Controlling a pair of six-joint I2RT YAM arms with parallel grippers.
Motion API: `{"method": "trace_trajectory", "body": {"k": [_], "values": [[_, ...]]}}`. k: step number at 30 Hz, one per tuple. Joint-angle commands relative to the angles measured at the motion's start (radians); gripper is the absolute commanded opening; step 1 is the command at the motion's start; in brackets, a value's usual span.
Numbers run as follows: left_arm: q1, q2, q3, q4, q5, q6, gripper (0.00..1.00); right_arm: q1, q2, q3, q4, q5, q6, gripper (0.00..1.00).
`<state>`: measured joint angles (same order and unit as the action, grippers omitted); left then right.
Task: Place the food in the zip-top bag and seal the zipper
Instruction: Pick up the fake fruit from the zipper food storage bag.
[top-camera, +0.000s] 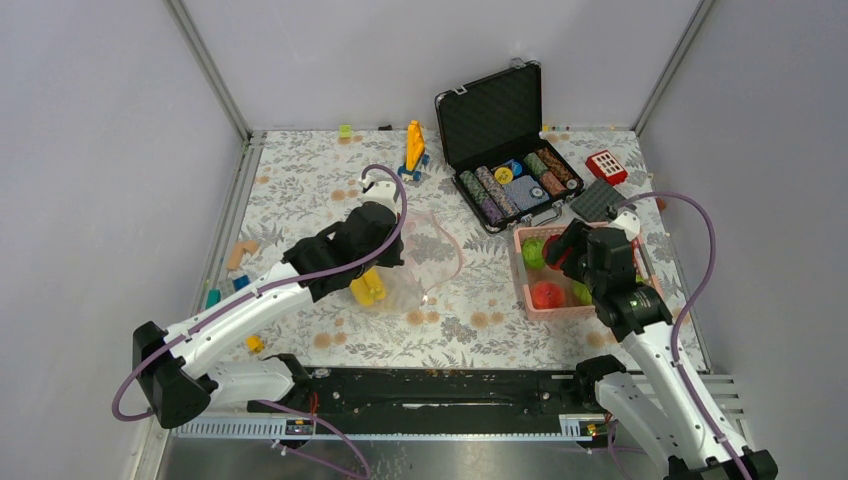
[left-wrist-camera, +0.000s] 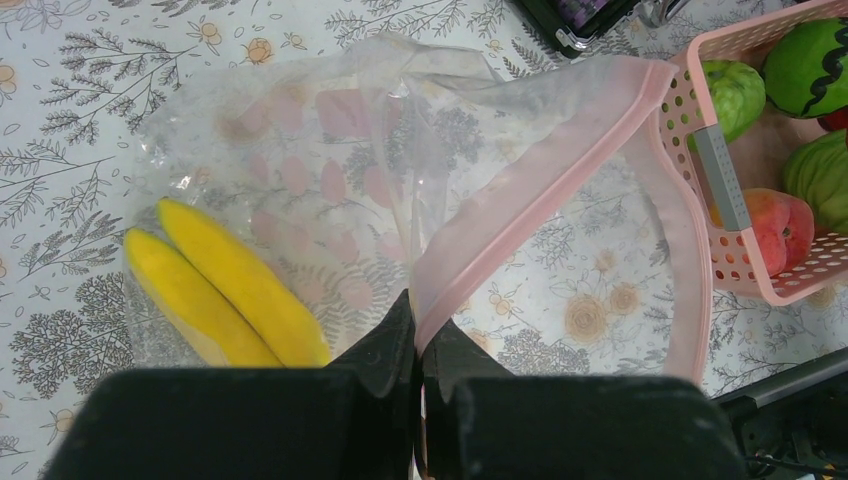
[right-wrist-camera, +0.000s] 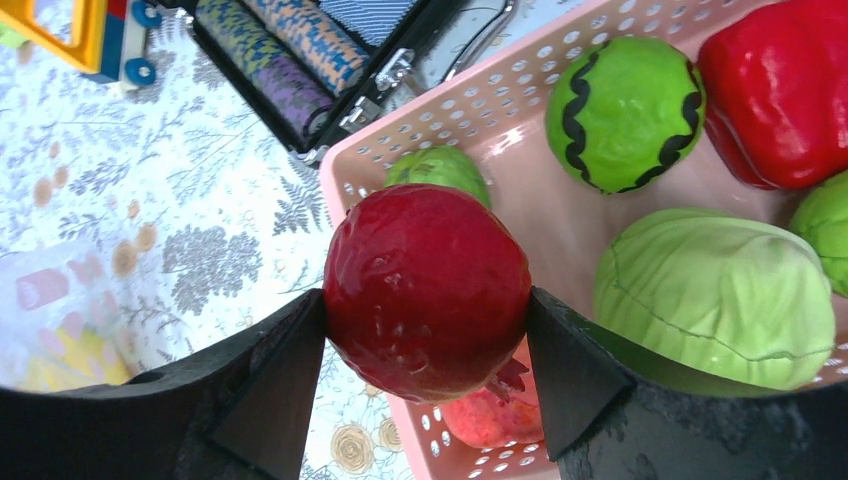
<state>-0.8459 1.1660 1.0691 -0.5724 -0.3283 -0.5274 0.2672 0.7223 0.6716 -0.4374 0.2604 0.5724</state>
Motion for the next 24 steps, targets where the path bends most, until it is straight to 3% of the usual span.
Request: {"method": "trace_trajectory", "body": {"k": [1, 7, 16, 24], "values": [[0.005, -0.015, -0.004, 0.058, 0.02, 0.008, 0.0, -0.005, -0.029, 0.048, 0.005, -0.101, -0.038, 0.44], [0.004, -0.008, -0.004, 0.061, 0.027, 0.006, 0.0, -0.005, -0.03, 0.085, 0.055, -0.316, -0.069, 0.44], [0.004, -0.002, -0.001, 0.065, 0.034, 0.004, 0.0, 0.016, 0.044, 0.087, 0.299, -0.717, -0.013, 0.44], [0.004, -0.001, -0.002, 0.066, 0.043, 0.006, 0.0, 0.246, 0.151, 0.161, 0.42, -0.688, -0.053, 0.43]]}}
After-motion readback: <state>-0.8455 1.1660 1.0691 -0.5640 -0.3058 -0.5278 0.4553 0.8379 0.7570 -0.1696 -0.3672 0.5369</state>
